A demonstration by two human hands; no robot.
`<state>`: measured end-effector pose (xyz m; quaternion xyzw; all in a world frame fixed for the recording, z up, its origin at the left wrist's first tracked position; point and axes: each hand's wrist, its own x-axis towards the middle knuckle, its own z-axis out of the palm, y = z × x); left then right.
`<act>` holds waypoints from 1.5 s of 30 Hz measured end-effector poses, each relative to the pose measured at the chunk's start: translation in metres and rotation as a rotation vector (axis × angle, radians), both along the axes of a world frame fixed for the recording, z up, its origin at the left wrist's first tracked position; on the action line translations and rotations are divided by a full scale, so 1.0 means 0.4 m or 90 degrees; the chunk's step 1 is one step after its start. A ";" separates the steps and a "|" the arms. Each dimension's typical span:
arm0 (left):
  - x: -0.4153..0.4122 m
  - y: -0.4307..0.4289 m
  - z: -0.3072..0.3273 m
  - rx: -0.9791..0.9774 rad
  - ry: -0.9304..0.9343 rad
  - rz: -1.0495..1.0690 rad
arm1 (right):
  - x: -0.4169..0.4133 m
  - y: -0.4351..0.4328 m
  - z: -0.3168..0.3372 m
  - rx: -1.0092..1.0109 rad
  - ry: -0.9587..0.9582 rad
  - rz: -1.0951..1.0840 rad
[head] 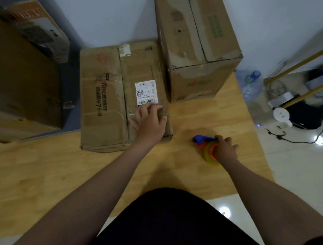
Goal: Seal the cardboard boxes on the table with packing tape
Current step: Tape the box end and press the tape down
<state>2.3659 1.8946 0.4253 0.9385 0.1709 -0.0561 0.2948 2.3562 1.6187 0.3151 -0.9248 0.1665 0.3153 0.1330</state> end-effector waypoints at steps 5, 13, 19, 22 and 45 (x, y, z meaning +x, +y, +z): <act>-0.003 -0.001 0.009 -0.013 0.006 0.009 | -0.019 0.004 -0.010 0.079 0.011 0.004; -0.085 0.053 0.108 -0.129 -0.046 -0.004 | -0.063 0.116 0.159 0.409 -0.241 -0.250; -0.132 0.102 0.245 -0.499 0.064 0.158 | -0.072 0.202 0.350 0.547 -0.517 -0.081; -0.157 0.145 0.329 -0.651 0.082 0.203 | -0.067 0.252 0.433 0.567 -0.585 0.046; -0.308 0.398 0.407 -0.640 0.008 0.324 | -0.072 0.491 0.604 0.609 -0.557 0.357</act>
